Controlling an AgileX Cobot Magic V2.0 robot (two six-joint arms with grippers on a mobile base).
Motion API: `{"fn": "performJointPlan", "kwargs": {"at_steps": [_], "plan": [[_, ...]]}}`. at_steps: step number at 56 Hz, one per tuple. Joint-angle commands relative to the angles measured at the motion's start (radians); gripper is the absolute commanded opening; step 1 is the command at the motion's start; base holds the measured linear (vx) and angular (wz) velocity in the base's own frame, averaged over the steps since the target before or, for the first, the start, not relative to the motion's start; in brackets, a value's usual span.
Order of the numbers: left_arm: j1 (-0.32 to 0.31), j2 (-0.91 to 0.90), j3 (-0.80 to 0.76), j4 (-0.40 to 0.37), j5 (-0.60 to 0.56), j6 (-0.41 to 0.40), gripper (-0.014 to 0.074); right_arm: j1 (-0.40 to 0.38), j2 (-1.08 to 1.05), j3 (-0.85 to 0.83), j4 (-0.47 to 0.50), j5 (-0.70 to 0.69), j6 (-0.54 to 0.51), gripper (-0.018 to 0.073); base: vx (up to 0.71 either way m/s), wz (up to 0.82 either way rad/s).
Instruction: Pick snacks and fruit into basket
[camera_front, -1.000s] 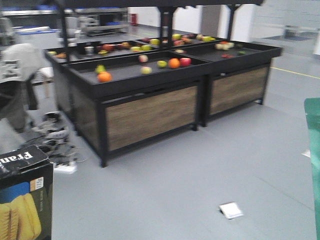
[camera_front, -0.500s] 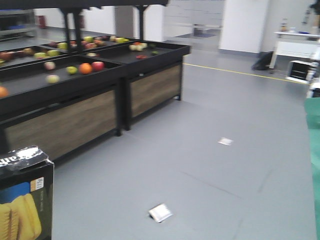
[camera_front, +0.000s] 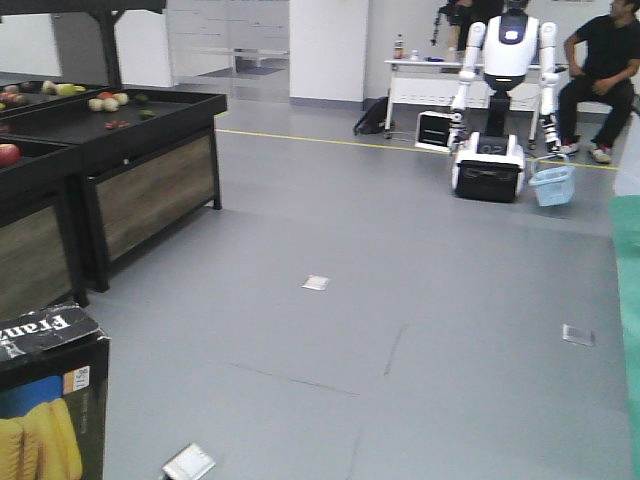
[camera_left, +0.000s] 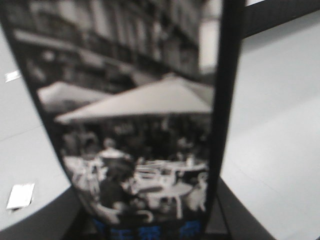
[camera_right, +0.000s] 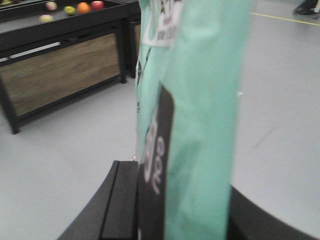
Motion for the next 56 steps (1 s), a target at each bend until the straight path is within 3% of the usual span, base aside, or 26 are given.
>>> {"fn": "performJointPlan", "kwargs": {"at_steps": [1, 29, 56], "plan": [[0.001, 0.002, -0.04, -0.008, -0.09, -0.001, -0.0008, 0.001, 0.008, -0.035, -0.012, -0.097, -0.013, -0.0007, 0.24, -0.58], [0.001, 0.002, -0.04, -0.008, -0.09, -0.001, -0.0008, 0.001, 0.008, -0.035, -0.012, -0.097, -0.013, -0.0007, 0.28, -0.42], [0.001, 0.002, -0.04, -0.008, -0.09, -0.001, -0.0008, 0.001, 0.008, -0.035, -0.012, -0.097, -0.013, -0.0007, 0.4, -0.09]]}}
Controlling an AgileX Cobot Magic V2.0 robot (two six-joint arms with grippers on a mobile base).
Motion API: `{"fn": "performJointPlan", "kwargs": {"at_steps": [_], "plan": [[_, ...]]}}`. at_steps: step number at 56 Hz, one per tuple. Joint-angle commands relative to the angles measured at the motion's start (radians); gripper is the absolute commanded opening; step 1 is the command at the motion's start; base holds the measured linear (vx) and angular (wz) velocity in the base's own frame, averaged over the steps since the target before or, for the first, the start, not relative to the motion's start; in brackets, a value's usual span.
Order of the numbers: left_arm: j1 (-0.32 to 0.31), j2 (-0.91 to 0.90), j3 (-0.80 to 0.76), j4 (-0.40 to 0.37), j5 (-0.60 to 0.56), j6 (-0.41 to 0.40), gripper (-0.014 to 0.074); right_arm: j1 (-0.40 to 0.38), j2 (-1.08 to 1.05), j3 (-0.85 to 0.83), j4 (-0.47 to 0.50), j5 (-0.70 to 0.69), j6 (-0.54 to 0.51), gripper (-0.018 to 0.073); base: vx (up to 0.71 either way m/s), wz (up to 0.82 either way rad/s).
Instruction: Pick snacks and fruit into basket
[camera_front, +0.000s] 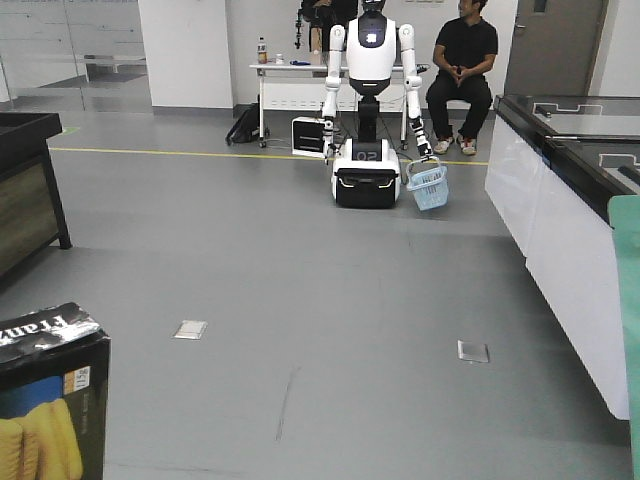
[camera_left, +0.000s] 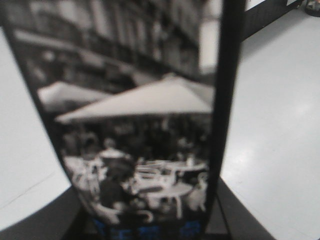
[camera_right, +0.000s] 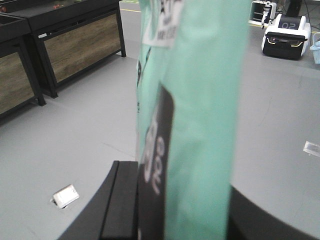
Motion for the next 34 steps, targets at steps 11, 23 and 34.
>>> {"fn": "performJointPlan", "kwargs": {"at_steps": [11, 23, 34], "plan": [[0.001, 0.002, -0.04, -0.008, -0.09, -0.001, -0.0008, 0.001, 0.008, -0.035, -0.012, -0.097, -0.013, -0.0007, 0.45, 0.0], [0.001, 0.002, -0.04, -0.008, -0.09, -0.001, -0.0008, 0.001, 0.008, -0.035, -0.012, -0.097, -0.013, -0.0007, 0.46, 0.0], [0.001, 0.002, -0.04, -0.008, -0.09, -0.001, -0.0008, 0.001, 0.008, -0.035, -0.012, -0.097, -0.013, -0.0007, 0.47, 0.01]]}}
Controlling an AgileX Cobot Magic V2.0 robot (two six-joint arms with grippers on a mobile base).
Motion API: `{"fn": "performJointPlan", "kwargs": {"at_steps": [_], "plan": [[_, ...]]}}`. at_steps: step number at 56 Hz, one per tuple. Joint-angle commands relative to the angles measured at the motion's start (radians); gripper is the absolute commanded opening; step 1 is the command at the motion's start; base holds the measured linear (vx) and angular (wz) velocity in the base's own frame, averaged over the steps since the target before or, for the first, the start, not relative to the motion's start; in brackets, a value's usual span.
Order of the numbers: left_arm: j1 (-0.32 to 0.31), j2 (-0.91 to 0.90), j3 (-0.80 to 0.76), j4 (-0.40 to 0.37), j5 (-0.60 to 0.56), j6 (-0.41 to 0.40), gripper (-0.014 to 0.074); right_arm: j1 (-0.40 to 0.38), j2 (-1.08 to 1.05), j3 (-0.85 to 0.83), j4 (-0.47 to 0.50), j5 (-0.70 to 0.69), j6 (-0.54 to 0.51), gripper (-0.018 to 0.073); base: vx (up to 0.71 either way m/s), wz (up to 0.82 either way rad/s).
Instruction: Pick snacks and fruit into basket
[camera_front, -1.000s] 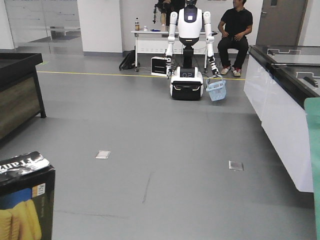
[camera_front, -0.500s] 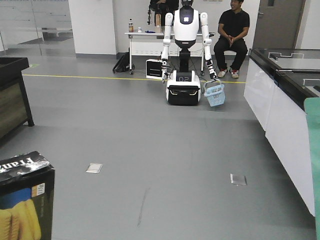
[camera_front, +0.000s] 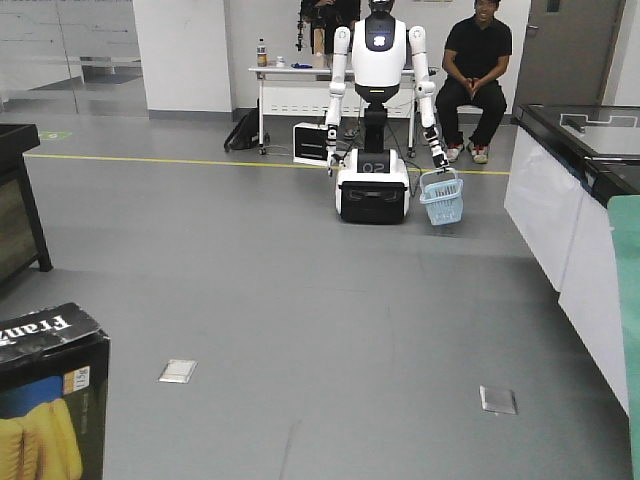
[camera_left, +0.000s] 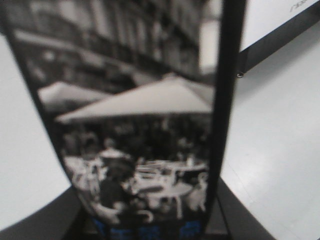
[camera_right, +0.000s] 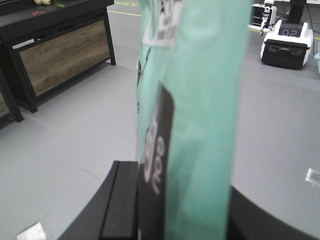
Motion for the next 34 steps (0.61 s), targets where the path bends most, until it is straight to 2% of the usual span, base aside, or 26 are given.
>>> {"fn": "performJointPlan", "kwargs": {"at_steps": [1, 34], "plan": [[0.001, 0.002, -0.04, -0.008, -0.09, -0.001, -0.0008, 0.001, 0.008, -0.035, -0.012, -0.097, -0.013, -0.0007, 0.47, 0.01], [0.001, 0.002, -0.04, -0.008, -0.09, -0.001, -0.0008, 0.001, 0.008, -0.035, -0.012, -0.097, -0.013, -0.0007, 0.49, -0.06]]}}
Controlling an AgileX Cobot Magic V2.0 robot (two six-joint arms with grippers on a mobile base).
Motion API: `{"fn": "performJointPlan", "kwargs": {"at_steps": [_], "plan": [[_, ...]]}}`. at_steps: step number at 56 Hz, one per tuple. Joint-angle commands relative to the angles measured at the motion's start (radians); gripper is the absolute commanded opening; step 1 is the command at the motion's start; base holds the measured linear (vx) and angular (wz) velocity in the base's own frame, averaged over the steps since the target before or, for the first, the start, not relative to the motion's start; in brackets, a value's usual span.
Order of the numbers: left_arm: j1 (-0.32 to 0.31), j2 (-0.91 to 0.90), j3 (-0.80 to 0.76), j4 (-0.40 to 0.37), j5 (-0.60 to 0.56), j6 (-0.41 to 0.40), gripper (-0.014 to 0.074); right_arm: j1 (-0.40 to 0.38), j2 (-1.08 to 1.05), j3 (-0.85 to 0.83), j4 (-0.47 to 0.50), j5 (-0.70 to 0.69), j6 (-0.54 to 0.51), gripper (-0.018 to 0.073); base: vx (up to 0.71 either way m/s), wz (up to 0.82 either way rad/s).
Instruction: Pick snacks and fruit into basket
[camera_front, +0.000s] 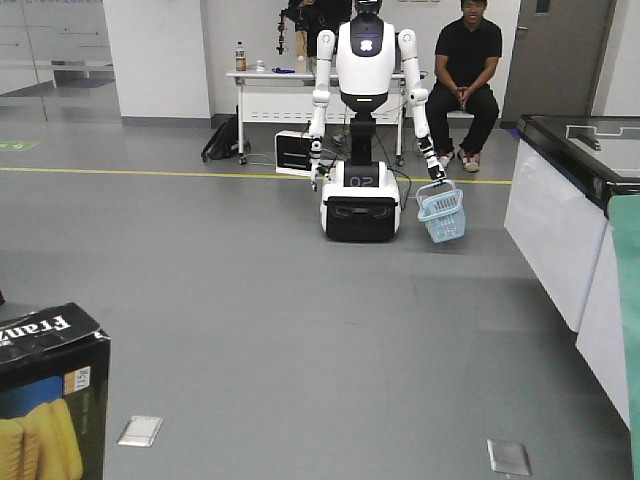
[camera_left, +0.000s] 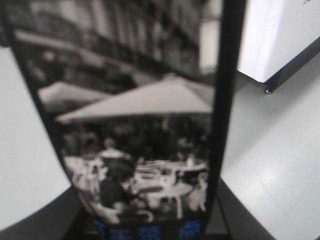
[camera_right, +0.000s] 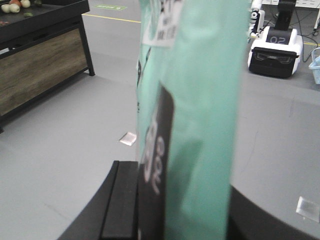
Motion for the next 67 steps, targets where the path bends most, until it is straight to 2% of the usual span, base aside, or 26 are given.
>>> {"fn": "performJointPlan", "kwargs": {"at_steps": [1, 67], "plan": [[0.001, 0.002, -0.04, -0.008, -0.091, -0.001, -0.0008, 0.001, 0.008, -0.035, -0.012, -0.097, -0.013, -0.0007, 0.49, -0.12], [0.001, 0.002, -0.04, -0.009, -0.093, -0.001, -0.0008, 0.001, 0.008, -0.035, -0.012, -0.097, -0.013, -0.0007, 0.5, -0.04]]}}
